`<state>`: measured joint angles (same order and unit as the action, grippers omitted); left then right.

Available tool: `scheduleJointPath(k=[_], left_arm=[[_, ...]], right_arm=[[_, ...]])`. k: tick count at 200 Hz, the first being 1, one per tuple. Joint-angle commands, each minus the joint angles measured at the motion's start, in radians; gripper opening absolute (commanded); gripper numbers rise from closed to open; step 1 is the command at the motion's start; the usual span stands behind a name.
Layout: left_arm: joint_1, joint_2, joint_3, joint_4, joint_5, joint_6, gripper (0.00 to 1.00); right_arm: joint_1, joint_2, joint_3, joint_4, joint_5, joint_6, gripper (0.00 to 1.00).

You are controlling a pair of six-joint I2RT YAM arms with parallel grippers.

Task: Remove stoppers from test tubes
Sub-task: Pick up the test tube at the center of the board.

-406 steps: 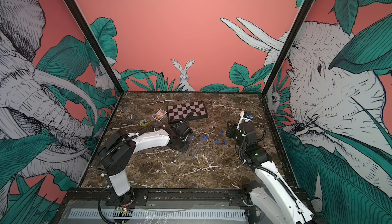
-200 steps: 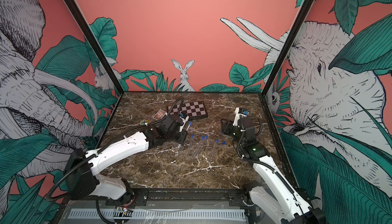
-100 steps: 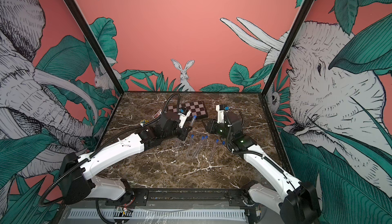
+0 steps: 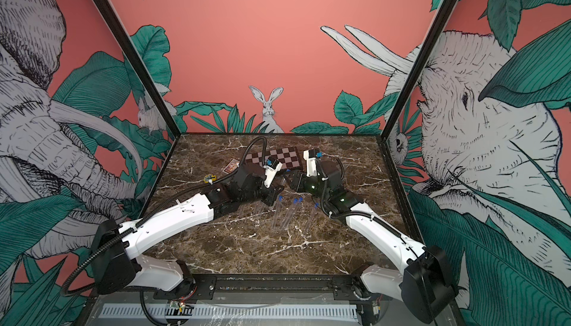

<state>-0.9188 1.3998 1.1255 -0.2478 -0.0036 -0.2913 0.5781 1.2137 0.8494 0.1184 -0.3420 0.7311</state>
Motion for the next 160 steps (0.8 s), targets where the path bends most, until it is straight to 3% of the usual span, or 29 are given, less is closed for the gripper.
scheduleJointPath(k=[1,27,65,97,122,160], left_arm=[[-0.008,-0.001,0.026,0.033,0.013,-0.001,0.07],[-0.009,0.002,0.025,0.034,0.011,-0.002,0.08],[-0.009,0.001,0.023,0.03,0.008,0.001,0.1],[-0.009,-0.002,0.018,0.03,0.005,0.007,0.27],[-0.011,-0.003,0.011,0.038,0.002,0.017,0.44],[-0.011,0.009,-0.004,0.079,0.025,0.022,0.47]], right_arm=[[0.014,0.017,0.033,0.063,-0.014,0.02,0.43],[0.02,0.036,0.041,0.085,-0.025,0.028,0.34],[0.023,0.031,0.04,0.095,-0.024,0.034,0.14],[0.025,0.014,0.033,0.094,-0.015,0.039,0.03],[0.026,-0.02,0.021,0.094,0.01,0.044,0.02],[0.027,-0.083,-0.009,0.098,0.054,0.067,0.02]])
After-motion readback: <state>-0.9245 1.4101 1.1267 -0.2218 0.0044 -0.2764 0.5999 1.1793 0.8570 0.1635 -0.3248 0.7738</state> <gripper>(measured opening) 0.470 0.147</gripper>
